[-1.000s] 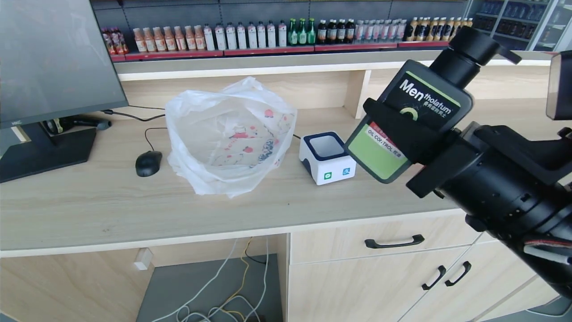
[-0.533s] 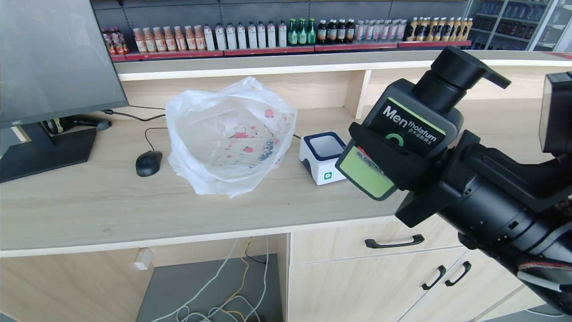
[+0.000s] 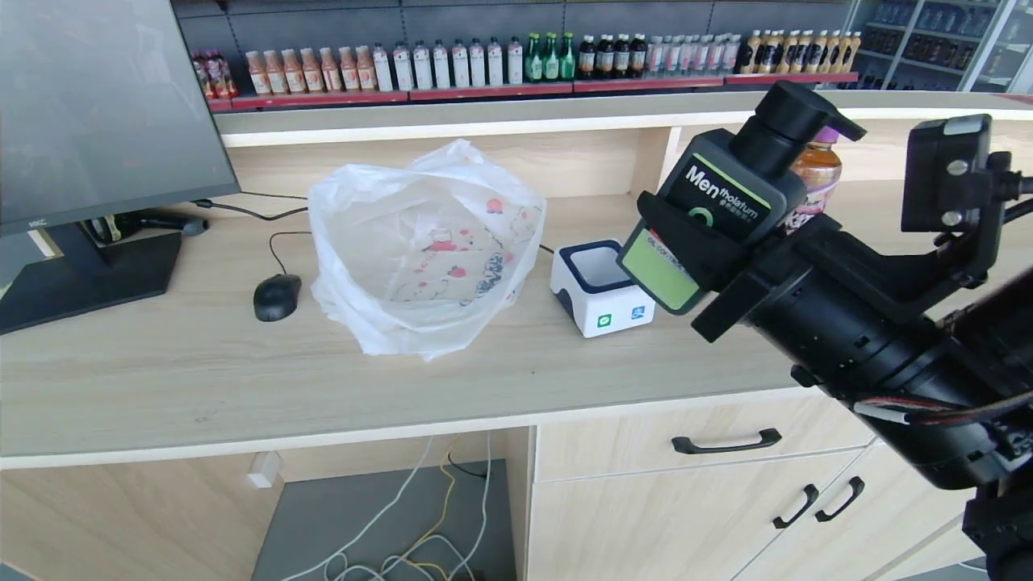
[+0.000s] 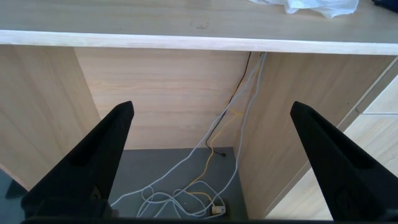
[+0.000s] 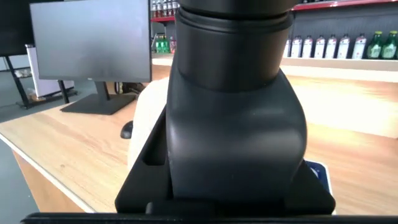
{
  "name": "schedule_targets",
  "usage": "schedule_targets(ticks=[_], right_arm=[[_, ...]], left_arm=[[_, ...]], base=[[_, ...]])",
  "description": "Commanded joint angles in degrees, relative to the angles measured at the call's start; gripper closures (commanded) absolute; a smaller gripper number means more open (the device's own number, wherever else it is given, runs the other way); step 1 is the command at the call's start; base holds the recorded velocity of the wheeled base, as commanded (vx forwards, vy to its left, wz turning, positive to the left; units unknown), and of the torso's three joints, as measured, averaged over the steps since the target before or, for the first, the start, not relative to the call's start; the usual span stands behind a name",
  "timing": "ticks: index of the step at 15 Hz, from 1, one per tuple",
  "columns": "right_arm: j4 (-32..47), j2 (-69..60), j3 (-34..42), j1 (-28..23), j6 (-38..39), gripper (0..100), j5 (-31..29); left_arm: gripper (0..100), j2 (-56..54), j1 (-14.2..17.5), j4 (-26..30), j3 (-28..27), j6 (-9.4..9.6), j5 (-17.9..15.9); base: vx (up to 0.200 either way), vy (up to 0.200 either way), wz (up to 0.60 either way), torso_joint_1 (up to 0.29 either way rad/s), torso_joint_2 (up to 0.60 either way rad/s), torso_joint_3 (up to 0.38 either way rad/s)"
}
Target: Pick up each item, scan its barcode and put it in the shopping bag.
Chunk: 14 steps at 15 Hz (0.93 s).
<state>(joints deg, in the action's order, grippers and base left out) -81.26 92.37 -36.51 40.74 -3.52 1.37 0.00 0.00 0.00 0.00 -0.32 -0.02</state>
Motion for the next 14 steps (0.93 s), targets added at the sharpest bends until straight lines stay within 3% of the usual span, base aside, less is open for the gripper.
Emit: schedule_targets(ticks=[1, 12, 14], right_arm=[[-0.04, 0.88, -0.14, -0.40, 0.18, 100, 0.13], [-0.48, 0.97, 0.30, -0.31, 0.80, 100, 0.13], [-0.48, 1.06, 0.39, -0.31, 0.80, 100, 0.04]], left_arm=[[0, 0.00, 0.00, 0.00, 0.00, -0.03, 0.02], [0, 0.00, 0.00, 0.00, 0.00, -0.03, 0.02], [0, 0.00, -0.09, 0.00, 0.00, 0.14, 0.02]], base=[[0.000, 0.200, 0.00, -0.002, 0.01, -0.002], [0.000, 0.200, 0.00, 0.001, 0.00, 0.003], [0.000, 0.000, 0.00, 0.000, 0.00, 0.000]])
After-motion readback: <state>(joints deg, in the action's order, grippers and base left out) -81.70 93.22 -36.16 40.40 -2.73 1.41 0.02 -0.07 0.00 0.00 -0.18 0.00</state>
